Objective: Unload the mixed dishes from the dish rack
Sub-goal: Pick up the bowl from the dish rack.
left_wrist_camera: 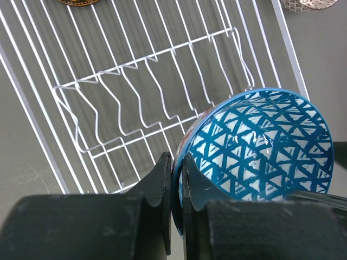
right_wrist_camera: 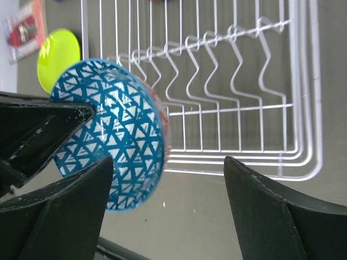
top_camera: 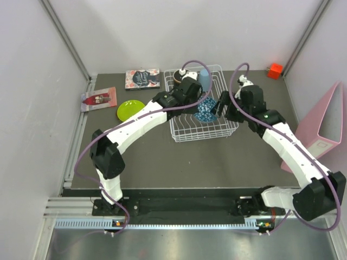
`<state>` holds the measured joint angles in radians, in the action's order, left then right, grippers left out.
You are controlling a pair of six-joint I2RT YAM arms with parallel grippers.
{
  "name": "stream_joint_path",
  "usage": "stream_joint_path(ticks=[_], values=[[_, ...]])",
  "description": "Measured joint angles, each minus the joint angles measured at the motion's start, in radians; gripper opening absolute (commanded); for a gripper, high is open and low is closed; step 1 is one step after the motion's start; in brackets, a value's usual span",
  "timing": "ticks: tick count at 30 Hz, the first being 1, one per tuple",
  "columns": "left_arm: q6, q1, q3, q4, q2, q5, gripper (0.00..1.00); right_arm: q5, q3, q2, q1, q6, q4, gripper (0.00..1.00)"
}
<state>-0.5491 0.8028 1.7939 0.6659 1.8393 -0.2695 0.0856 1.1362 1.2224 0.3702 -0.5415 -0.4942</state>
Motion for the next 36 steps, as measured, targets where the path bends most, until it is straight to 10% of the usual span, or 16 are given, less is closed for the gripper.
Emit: stream_joint_path(ticks=[3,11,17,22,23,36], values=[[0.0,0.009,0.0,0.0,0.0,0.004,0.0,0.002,0.008,0.045,0.029,0.011,-0.002,0.73],[-0.002,0.026,0.0,0.0,0.0,0.02,0.0,-0.035,0.01,0.083,0.04,0.03,0.005,0.0],[-0.006,0.039,-0.006,-0.014,0.0,0.0,0.0,-0.11,-0.021,0.071,0.042,0.005,0.037,0.0],[-0.002,0.04,-0.011,-0.032,-0.002,0.023,0.93,-0.129,-0.051,0.041,0.042,-0.002,0.051,0.0],[-0.005,0.039,-0.011,-0.037,-0.004,0.026,0.99,-0.137,-0.056,0.032,0.042,-0.002,0.052,0.0],[-0.192,0.017,-0.251,-0.286,-0.248,-0.045,0.99,-0.031,0.019,-0.027,-0.091,-0.121,0.059,0.0]])
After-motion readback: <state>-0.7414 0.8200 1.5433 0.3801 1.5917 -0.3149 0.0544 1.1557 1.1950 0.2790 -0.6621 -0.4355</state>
